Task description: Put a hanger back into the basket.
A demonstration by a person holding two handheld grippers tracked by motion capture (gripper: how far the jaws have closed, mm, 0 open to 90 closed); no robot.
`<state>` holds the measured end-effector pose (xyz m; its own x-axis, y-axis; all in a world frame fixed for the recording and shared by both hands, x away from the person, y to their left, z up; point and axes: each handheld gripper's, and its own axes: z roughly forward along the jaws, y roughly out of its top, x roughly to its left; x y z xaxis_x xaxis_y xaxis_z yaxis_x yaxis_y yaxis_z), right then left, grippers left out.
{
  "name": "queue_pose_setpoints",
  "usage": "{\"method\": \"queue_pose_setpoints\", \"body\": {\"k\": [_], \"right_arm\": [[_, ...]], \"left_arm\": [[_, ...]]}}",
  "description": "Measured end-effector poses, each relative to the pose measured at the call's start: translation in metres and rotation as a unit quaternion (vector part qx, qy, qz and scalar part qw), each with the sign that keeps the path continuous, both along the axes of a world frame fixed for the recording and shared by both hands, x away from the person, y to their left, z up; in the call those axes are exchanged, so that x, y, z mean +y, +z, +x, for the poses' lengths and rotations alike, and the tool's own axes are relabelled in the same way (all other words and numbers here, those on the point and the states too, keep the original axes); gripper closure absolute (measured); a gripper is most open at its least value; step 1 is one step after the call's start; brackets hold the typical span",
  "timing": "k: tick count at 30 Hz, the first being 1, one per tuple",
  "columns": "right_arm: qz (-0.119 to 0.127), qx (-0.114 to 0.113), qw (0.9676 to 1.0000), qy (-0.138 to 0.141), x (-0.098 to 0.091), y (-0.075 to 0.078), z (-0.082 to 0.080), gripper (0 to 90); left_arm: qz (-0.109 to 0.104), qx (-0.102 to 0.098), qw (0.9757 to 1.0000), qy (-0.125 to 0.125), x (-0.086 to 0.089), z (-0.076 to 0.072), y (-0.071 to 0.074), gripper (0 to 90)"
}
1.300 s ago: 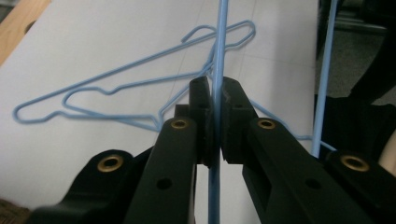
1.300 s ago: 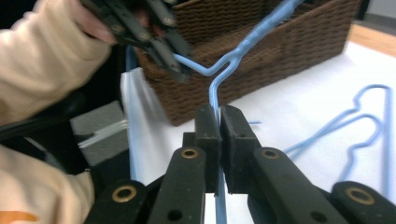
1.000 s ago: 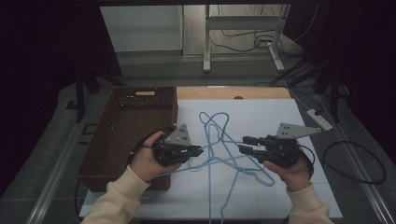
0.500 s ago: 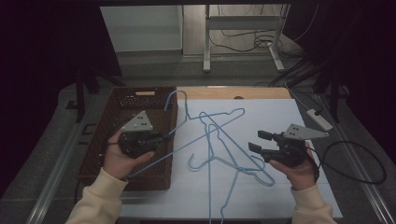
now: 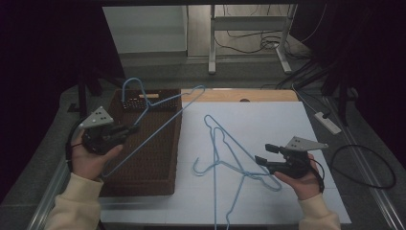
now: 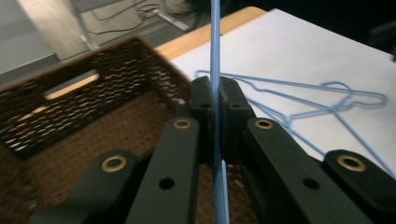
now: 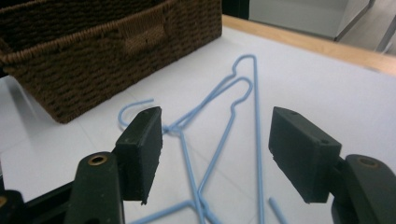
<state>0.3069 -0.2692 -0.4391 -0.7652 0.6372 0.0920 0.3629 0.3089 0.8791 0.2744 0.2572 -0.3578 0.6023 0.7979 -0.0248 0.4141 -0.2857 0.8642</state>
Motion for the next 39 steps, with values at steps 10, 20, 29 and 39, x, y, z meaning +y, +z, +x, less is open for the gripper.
{"method": "queue_pose_setpoints", "body": {"k": [10, 20, 29, 39], "right_arm": [[0.001, 0.006, 0.9999, -0.014, -0.01, -0.015, -0.003, 35.8], [-0.013, 0.014, 0.9998, -0.012, -0.01, -0.023, -0.003, 34.3], [-0.015, 0.018, 0.9996, -0.013, -0.009, -0.026, -0.002, 34.2], [-0.023, 0.022, 0.9994, -0.012, -0.007, -0.028, -0.002, 33.9]], "left_arm": [[0.012, 0.011, 0.9973, 0.071, 0.033, 0.012, -0.01, 86.5], [0.035, 0.041, 0.994, 0.095, 0.046, 0.025, -0.03, 86.5], [0.05, 0.064, 0.9924, 0.093, 0.043, 0.035, -0.045, 86.4], [0.059, 0.084, 0.9912, 0.083, 0.039, 0.044, -0.06, 86.4]]}}
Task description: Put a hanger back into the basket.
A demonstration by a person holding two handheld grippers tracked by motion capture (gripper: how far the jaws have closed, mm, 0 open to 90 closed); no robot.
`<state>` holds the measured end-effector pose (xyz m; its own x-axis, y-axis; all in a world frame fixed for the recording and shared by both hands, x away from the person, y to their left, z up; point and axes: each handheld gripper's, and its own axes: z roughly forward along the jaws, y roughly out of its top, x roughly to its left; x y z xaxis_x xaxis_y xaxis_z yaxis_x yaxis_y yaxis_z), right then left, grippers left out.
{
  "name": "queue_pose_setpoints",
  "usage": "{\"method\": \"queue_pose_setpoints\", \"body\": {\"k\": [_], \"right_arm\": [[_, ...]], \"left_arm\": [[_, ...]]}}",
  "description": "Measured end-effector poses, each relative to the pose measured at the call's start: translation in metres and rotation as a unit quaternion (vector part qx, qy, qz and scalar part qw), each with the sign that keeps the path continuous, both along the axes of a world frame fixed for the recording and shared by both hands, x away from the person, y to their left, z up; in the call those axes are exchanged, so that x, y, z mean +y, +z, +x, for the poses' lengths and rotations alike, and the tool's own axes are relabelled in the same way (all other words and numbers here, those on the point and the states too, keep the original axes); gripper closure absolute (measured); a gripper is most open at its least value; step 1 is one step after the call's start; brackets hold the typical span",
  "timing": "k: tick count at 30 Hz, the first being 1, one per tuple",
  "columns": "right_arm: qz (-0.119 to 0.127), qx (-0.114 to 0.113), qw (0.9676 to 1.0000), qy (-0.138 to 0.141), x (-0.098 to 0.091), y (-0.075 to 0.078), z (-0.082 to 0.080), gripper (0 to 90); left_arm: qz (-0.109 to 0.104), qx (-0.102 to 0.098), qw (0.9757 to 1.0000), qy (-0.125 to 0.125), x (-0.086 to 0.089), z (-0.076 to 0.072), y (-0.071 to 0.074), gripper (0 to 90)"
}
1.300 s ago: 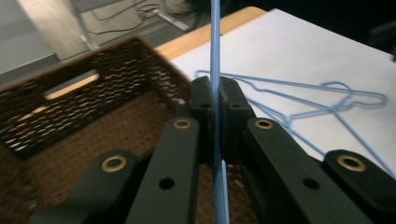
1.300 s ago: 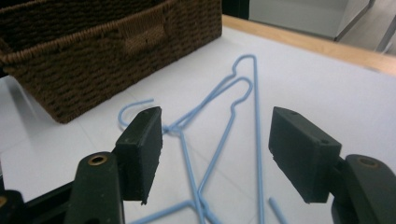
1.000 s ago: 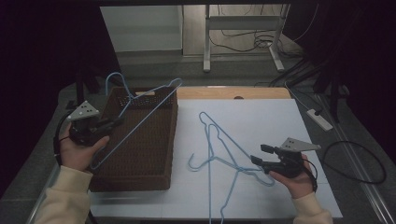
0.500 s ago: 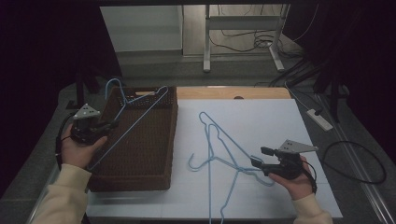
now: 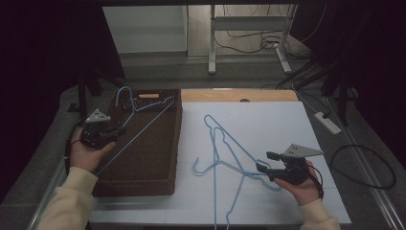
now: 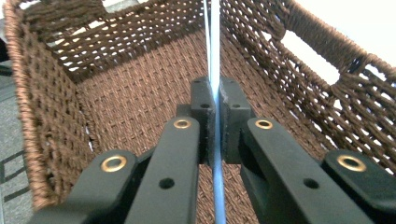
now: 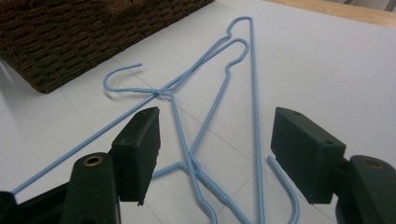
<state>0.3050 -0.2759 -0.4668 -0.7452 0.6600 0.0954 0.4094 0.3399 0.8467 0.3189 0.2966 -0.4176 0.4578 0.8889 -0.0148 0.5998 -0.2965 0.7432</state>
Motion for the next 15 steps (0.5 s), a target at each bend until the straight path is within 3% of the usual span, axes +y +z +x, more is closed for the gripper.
{"method": "queue_pose_setpoints", "body": {"k": [5, 9, 15], "right_arm": [[0.0, 0.001, 1.0, -0.001, 0.0, 0.0, 0.0, 33.8], [-0.004, 0.004, 1.0, -0.001, 0.001, -0.001, 0.001, 33.5], [-0.007, 0.007, 1.0, 0.0, 0.001, -0.002, 0.001, 33.3]], "left_arm": [[0.006, 0.008, 0.9998, -0.018, -0.006, 0.003, -0.005, 86.4], [0.03, 0.026, 0.9989, -0.022, -0.013, 0.01, -0.013, 86.4], [0.067, 0.067, 0.9955, 0.004, -0.012, 0.022, -0.026, 86.1]]}}
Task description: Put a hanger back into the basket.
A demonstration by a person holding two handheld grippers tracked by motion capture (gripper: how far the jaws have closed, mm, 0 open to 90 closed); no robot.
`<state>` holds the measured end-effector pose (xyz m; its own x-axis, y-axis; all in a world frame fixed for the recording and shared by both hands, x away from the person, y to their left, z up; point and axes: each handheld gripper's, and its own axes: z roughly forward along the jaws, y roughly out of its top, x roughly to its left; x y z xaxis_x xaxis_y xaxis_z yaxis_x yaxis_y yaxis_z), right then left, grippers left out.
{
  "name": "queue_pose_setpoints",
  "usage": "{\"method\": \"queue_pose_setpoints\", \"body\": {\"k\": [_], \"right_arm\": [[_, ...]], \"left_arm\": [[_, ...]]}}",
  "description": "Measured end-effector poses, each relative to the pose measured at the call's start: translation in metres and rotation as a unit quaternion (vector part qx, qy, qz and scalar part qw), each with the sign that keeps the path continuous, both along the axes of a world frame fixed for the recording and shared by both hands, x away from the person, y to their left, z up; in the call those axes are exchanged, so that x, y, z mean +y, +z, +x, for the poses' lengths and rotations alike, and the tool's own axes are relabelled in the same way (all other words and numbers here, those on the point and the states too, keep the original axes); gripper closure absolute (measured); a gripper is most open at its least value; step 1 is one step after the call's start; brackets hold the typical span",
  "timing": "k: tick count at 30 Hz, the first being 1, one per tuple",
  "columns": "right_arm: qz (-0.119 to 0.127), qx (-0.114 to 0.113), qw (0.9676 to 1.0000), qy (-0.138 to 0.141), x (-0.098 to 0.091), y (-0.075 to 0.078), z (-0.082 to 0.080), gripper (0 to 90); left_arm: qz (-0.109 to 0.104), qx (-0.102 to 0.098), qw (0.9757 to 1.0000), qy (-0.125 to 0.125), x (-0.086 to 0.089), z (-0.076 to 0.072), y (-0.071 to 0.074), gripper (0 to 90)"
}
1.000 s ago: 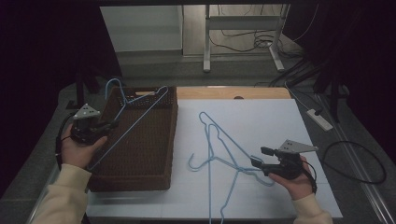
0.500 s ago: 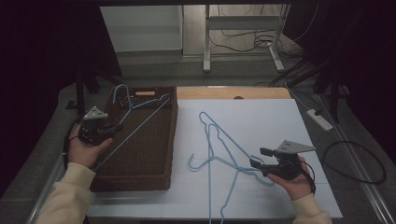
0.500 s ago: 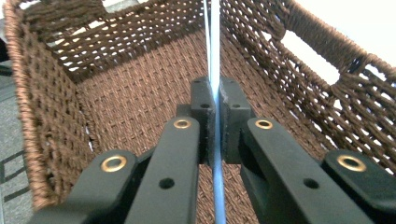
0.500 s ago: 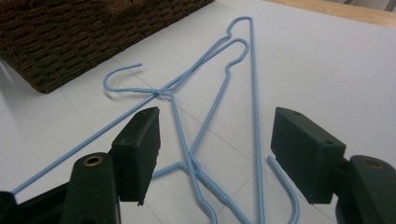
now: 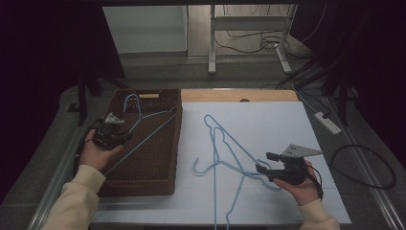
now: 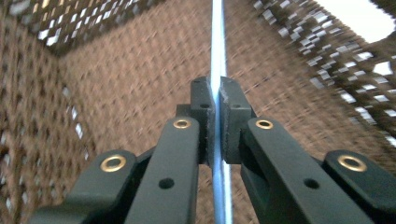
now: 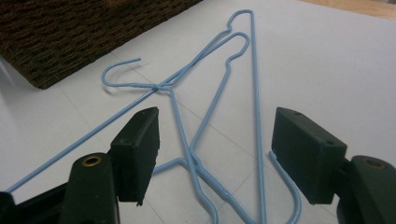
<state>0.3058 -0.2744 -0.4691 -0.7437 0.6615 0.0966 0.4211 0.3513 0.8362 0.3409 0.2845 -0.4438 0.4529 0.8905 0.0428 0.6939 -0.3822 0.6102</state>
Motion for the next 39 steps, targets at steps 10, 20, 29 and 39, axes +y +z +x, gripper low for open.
{"method": "queue_pose_setpoints", "body": {"k": [10, 20, 29, 39], "right_arm": [[-0.002, 0.003, 1.0, 0.002, 0.0, -0.001, 0.001, 32.9], [-0.008, 0.005, 1.0, 0.001, 0.0, -0.002, 0.001, 32.6], [-0.015, 0.003, 0.9999, -0.002, 0.0, -0.003, 0.0, 32.4], [-0.019, 0.002, 0.9998, -0.004, -0.002, -0.002, 0.0, 32.3]], "left_arm": [[0.061, 0.05, 0.9967, 0.02, 0.002, 0.01, -0.017, 85.6], [0.055, -0.03, 0.997, 0.047, 0.006, -0.004, 0.0, 42.0], [-0.065, -0.104, 0.9924, -0.009, 0.003, -0.051, 0.028, 35.8], [-0.105, -0.134, 0.9839, -0.055, -0.025, -0.084, 0.032, 35.0]]}}
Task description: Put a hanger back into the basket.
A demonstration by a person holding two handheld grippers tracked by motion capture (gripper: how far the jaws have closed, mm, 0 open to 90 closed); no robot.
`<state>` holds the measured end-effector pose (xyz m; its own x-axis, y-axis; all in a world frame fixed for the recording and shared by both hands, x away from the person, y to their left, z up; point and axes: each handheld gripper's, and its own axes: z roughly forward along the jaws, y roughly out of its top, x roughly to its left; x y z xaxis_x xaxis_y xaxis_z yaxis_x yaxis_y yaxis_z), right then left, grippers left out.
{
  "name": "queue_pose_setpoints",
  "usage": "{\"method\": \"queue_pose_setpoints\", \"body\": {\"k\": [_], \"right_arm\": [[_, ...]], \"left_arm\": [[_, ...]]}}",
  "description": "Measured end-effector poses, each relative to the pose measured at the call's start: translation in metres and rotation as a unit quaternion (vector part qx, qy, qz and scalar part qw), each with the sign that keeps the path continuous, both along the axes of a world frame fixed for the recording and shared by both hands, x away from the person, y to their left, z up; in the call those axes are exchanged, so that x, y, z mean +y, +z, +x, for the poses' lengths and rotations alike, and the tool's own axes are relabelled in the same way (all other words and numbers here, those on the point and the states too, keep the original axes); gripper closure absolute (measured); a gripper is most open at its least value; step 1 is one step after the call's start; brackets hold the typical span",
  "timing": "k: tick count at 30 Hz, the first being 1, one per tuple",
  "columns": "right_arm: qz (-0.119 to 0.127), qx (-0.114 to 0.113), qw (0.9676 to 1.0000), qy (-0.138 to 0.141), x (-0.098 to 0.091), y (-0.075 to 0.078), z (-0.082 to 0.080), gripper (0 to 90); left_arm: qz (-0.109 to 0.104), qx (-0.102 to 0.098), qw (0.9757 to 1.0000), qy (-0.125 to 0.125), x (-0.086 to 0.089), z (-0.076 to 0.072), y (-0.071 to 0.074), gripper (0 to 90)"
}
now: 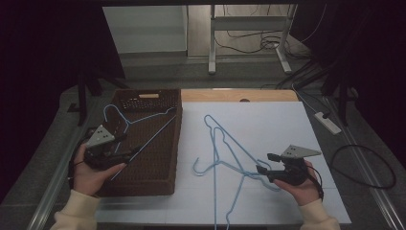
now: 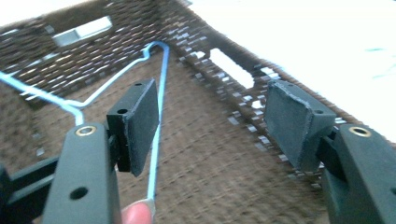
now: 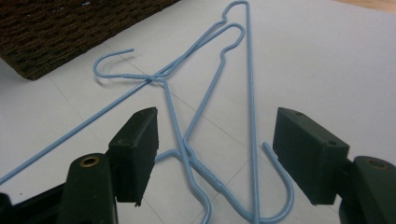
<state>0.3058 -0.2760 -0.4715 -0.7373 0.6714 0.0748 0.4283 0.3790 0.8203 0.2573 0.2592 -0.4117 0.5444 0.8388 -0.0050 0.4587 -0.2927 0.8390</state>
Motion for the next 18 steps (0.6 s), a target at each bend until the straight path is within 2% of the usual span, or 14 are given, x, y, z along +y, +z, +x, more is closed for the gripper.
{"method": "queue_pose_setpoints", "body": {"k": [6, 7, 11, 14, 18], "right_arm": [[0.0, -0.002, 1.0, 0.0, 0.0, 0.0, -0.001, 32.3], [0.0, -0.002, 1.0, 0.0, 0.0, 0.0, -0.001, 32.3], [-0.001, -0.003, 1.0, -0.001, 0.0, 0.0, -0.001, 32.3], [-0.002, -0.007, 1.0, 0.0, 0.001, 0.001, -0.002, 32.3], [-0.005, -0.009, 0.9999, 0.002, 0.001, 0.002, -0.002, 32.3]], "left_arm": [[-0.012, -0.005, 0.9996, -0.024, -0.015, -0.011, -0.002, 34.3], [-0.023, -0.009, 0.9993, -0.029, -0.019, -0.013, -0.003, 34.3], [-0.039, -0.011, 0.9985, -0.038, -0.029, -0.014, -0.006, 34.1], [-0.031, -0.009, 0.9985, -0.044, -0.035, -0.016, -0.009, 33.9], [-0.033, -0.008, 0.9984, -0.046, -0.04, -0.018, -0.011, 33.9]]}}
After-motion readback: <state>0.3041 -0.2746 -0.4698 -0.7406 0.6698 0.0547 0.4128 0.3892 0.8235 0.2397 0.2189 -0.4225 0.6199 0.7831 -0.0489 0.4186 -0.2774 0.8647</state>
